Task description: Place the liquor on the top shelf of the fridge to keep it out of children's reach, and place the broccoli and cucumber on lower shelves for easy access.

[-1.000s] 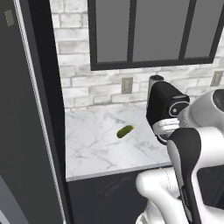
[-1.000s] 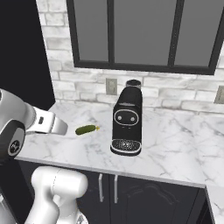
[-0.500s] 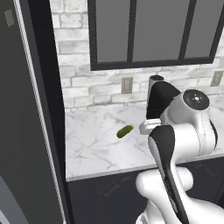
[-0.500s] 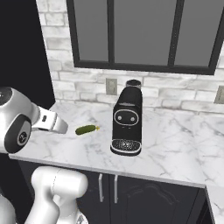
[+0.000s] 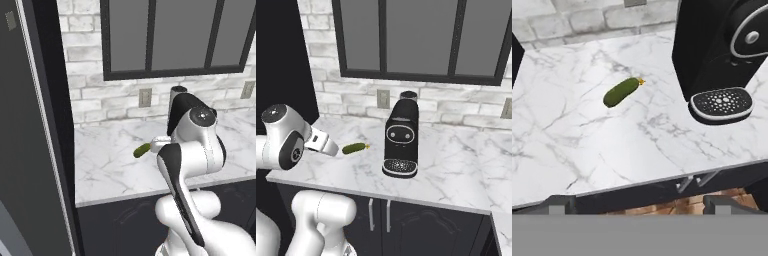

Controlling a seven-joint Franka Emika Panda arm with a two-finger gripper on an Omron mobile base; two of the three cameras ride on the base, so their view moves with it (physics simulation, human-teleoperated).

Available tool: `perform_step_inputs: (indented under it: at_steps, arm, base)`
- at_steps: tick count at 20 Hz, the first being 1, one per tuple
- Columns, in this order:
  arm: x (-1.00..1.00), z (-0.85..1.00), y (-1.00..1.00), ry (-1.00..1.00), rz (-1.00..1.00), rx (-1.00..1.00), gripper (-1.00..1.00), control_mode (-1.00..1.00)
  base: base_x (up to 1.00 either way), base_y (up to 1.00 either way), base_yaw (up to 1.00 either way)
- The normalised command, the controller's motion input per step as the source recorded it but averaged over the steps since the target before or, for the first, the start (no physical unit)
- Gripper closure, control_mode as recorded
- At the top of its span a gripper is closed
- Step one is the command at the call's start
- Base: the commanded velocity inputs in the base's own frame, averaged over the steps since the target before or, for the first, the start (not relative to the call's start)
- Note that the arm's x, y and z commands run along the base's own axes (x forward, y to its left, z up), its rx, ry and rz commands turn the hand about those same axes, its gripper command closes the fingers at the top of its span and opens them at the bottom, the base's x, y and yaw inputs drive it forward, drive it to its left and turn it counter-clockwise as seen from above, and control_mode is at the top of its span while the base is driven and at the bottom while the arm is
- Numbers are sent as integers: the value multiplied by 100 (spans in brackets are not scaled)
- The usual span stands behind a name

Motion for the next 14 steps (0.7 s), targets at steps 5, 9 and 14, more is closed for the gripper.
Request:
perform_step_inputs:
  at_steps: [5,9,14]
  arm:
    - [43,-17,0,0,-5,9,-100,-100]
    - [42,-11,1,0,-3,5,-100,-100]
    - [38,-10,8,1,-3,0,-100,-100]
  base:
    - [0,0,0]
    - [0,0,0]
    - [0,0,0]
